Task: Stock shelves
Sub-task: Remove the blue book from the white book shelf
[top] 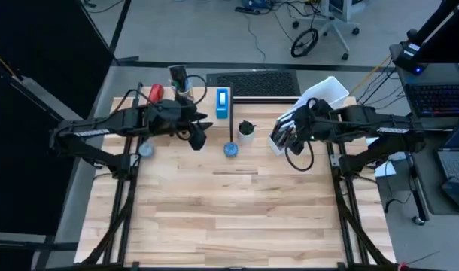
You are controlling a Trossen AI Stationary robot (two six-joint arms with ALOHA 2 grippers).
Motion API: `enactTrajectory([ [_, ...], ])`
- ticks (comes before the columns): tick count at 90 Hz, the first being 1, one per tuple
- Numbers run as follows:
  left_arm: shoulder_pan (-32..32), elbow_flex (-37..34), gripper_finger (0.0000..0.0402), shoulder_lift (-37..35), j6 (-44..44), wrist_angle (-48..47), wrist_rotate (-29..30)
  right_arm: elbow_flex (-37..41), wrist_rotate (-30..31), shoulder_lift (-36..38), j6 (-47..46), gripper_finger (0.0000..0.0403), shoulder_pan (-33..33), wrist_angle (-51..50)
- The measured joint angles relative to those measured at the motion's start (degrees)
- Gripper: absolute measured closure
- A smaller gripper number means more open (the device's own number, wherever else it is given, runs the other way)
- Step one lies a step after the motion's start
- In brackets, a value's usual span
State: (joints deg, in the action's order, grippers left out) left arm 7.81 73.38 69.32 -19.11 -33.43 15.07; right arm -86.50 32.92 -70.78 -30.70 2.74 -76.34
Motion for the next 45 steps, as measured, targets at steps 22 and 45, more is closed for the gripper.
enactTrajectory([
  [22, 0.0, 0.0, 0.0208, 0.0, 8.37, 0.02, 0.49, 0.0, -0.23, -0.28, 14.93, 0.0024, -3.02, 4.97],
  [45, 0.04, -0.02, 0.0207, 0.0, 16.5, -0.02, 2.19, 0.0, -3.5, -3.63, 23.41, 0.0053, -5.89, 6.7],
])
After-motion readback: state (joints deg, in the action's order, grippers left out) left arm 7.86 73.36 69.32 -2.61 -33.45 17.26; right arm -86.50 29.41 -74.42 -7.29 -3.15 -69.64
